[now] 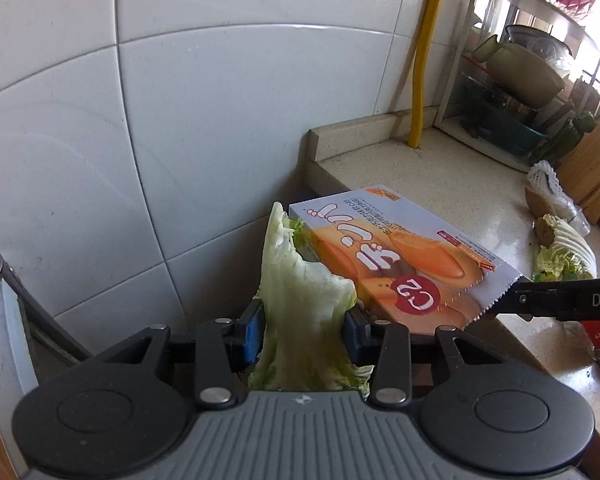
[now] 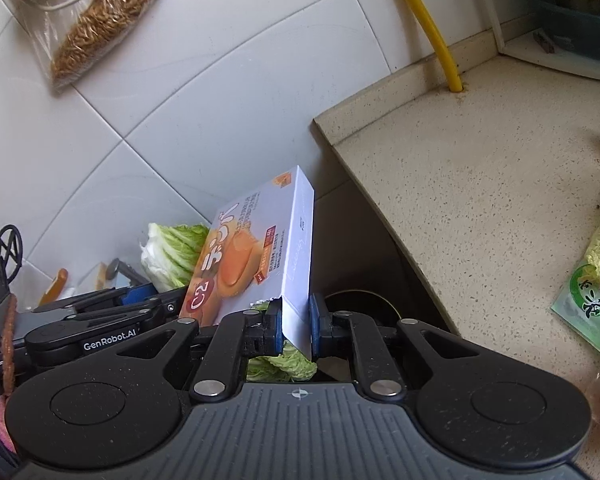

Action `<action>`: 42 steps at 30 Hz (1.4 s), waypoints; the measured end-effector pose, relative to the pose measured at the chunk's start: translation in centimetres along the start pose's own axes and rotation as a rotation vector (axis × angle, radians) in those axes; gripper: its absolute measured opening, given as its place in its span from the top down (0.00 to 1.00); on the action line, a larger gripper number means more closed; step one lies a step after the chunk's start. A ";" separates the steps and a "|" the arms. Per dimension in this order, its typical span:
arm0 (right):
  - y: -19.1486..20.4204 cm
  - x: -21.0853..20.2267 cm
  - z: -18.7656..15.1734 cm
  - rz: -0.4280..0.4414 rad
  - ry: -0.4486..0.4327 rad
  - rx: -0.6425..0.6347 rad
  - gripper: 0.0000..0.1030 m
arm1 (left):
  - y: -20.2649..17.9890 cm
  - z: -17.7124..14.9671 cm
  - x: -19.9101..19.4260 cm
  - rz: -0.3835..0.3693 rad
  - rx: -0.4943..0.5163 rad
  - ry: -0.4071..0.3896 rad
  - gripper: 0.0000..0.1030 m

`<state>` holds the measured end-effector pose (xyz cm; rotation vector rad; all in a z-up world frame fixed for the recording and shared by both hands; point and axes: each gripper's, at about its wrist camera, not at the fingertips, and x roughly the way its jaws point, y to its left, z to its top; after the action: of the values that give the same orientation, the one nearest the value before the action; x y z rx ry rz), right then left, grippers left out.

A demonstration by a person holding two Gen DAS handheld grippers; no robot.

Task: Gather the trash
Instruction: 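Carry the cabbage leaves and snack box with both tools over the bin, then open the left tool to drop the cabbage while the right tool drops the box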

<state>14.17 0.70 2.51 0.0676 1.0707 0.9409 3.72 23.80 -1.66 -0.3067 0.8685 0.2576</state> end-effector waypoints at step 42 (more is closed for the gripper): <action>-1.3 4.8 1.5 -0.026 0.188 0.051 0.84 | 0.7 1.3 5.7 0.054 -0.002 0.167 0.63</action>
<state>16.83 3.77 -0.75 0.0079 1.2663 0.9097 7.95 25.44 -5.47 -0.3102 1.0425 0.2863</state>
